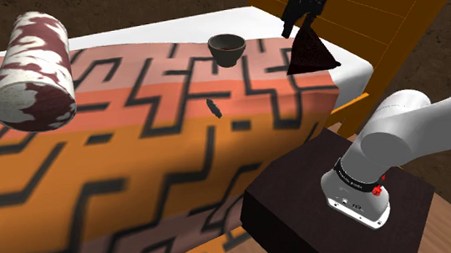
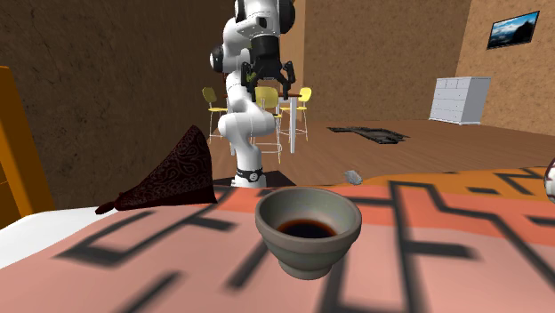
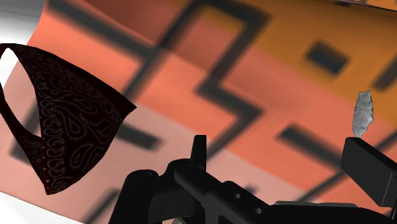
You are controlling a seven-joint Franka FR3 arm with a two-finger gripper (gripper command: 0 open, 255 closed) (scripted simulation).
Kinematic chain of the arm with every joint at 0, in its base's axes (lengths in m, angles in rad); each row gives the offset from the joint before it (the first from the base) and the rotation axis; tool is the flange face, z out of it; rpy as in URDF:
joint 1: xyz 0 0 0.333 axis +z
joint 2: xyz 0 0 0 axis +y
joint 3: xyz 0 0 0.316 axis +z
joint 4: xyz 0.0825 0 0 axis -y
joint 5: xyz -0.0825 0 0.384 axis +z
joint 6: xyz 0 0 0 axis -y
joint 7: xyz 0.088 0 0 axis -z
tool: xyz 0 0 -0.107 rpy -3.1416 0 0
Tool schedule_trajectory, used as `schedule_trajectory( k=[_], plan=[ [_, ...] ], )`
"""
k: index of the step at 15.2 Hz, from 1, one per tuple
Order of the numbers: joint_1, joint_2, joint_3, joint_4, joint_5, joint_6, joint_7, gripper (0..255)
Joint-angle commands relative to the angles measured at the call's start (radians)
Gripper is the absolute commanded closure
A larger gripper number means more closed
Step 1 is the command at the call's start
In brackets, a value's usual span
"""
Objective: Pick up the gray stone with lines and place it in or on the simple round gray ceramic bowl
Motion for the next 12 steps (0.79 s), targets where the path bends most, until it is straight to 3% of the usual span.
schedule_trajectory(
  k=[1, 12],
  plan=[
    [0.000, 0.000, 0.000, 0.000, 0.000, 0.000, 0.000, 0],
    [0.059, 0.251, 0.176, -0.025, 0.079, 0.201, 0.206, 0]
  ],
)
